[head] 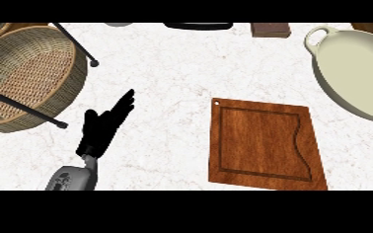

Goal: Pick the tomato from the cutting board and place it in the pot

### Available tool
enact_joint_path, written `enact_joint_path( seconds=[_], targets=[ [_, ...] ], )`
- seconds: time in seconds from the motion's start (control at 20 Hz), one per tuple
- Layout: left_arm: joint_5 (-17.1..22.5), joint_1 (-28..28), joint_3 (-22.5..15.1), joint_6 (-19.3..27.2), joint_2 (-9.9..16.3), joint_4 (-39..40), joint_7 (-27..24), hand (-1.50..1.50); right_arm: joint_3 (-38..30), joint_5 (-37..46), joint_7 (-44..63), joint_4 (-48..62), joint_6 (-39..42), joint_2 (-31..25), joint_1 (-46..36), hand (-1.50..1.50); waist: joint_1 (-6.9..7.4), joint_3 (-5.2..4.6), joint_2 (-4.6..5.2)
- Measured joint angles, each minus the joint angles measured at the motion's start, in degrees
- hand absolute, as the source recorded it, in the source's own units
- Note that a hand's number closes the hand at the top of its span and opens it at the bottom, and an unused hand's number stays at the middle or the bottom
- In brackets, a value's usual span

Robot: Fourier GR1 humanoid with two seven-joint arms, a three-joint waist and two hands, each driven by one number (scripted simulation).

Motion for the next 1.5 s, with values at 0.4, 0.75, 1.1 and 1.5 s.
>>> enact_joint_path(
  seconds=[0.4,0.75,1.1,1.5],
  targets=[
    [0.29,-0.12,0.62,-1.05,0.43,0.47,-0.39,0.00,7.95,10.38,7.83,1.03,-6.73,5.85,-9.20,1.50,0.42,-0.05,0.20],
    [-0.07,-1.28,0.65,-1.44,0.37,1.90,-0.96,0.00,17.09,22.44,16.56,3.81,-15.65,9.84,-13.08,1.50,1.32,-0.03,0.65],
    [-0.50,-1.82,0.05,-1.12,-0.69,2.18,-1.02,0.00,21.94,28.10,27.78,11.28,-5.91,14.02,-17.47,-1.50,1.76,-0.01,0.80],
    [-0.33,-0.53,0.56,-1.29,-0.26,1.33,-1.15,0.00,15.70,22.45,26.53,12.92,-5.27,18.33,-20.42,-1.50,0.96,0.18,0.61]
  ],
)
